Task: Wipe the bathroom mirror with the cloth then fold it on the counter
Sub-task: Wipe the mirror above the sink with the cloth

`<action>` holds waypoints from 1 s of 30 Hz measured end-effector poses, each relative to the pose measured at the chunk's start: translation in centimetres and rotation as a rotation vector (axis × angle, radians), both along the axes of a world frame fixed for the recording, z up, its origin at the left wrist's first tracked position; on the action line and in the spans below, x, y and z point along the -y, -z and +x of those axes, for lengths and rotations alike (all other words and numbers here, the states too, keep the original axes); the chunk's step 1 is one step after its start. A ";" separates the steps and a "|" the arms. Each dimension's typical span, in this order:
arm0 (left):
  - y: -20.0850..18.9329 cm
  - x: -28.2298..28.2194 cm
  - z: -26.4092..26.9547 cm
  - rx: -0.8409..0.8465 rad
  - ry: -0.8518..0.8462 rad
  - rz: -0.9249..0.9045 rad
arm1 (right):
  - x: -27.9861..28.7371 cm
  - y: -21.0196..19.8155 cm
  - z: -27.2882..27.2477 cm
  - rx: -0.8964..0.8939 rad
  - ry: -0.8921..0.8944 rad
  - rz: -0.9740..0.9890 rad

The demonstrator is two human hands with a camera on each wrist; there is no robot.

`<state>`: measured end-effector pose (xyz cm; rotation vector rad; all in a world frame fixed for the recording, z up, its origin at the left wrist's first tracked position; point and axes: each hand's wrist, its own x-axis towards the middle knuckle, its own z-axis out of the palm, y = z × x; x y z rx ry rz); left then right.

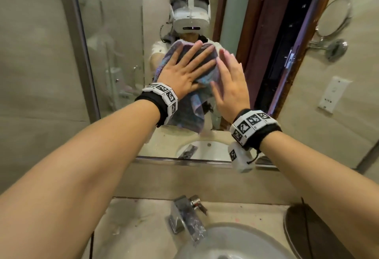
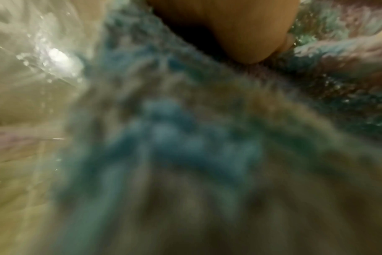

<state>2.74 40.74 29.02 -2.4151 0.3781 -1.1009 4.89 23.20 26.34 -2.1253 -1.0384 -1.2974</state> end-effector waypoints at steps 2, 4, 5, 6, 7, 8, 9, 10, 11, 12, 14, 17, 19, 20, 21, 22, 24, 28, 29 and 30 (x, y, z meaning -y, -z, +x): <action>-1.3 0.2 -0.1 0.001 -0.029 -0.041 | -0.7 -2.4 -0.2 0.021 -0.013 -0.006; -2.9 0.5 -0.2 -0.016 -0.041 -0.070 | -1.1 -4.5 -0.4 0.057 -0.032 0.020; -3.7 0.6 -0.2 -0.020 -0.046 -0.073 | -1.3 -5.4 -0.5 0.070 -0.049 0.047; -4.7 0.8 -0.3 -0.018 -0.055 -0.073 | -1.5 -6.2 -0.5 0.075 -0.070 0.077; -5.6 1.0 -0.3 -0.012 -0.067 -0.077 | -1.7 -7.0 -0.5 0.077 -0.089 0.104; -6.6 1.2 -0.3 -0.001 -0.082 -0.088 | -1.9 -7.8 -0.5 0.078 -0.100 0.125; -7.6 1.4 -0.2 0.011 -0.098 -0.106 | -2.1 -8.5 -0.5 0.078 -0.101 0.141; -8.4 1.7 -0.1 0.024 -0.115 -0.128 | -2.3 -9.3 -0.5 0.077 -0.093 0.147; -9.0 2.1 0.0 0.037 -0.128 -0.152 | -2.3 -10.0 -0.4 0.076 -0.079 0.146; -9.6 2.4 0.1 0.051 -0.140 -0.171 | -2.3 -10.9 -0.2 0.076 -0.062 0.137; -10.8 2.7 0.1 0.076 -0.161 -0.198 | -2.4 -12.6 0.2 0.080 -0.023 0.096; -13.5 2.8 0.3 0.101 -0.179 -0.228 | -2.6 -14.9 0.6 0.090 0.020 0.064; -15.9 2.7 0.4 0.101 -0.184 -0.262 | -2.8 -16.2 0.6 0.106 0.021 0.096; -17.2 2.7 0.5 0.099 -0.188 -0.283 | -2.8 -16.8 0.5 0.116 0.018 0.118; -18.4 2.7 0.5 0.102 -0.196 -0.298 | -2.9 -17.4 0.4 0.128 0.017 0.141; -19.4 2.6 0.6 0.109 -0.203 -0.308 | -2.9 -17.9 0.4 0.140 0.016 0.162; -21.4 2.6 0.7 0.126 -0.201 -0.338 | -2.7 -18.6 0.4 0.167 0.027 0.187; -24.4 2.2 0.8 0.188 -0.213 -0.408 | -3.0 -20.0 0.2 0.176 0.064 0.071; -25.0 2.2 0.8 0.196 -0.213 -0.419 | -3.1 -20.4 0.2 0.172 0.096 0.031; -25.4 2.1 0.8 0.202 -0.215 -0.427 | -3.3 -20.8 0.3 0.166 0.125 -0.002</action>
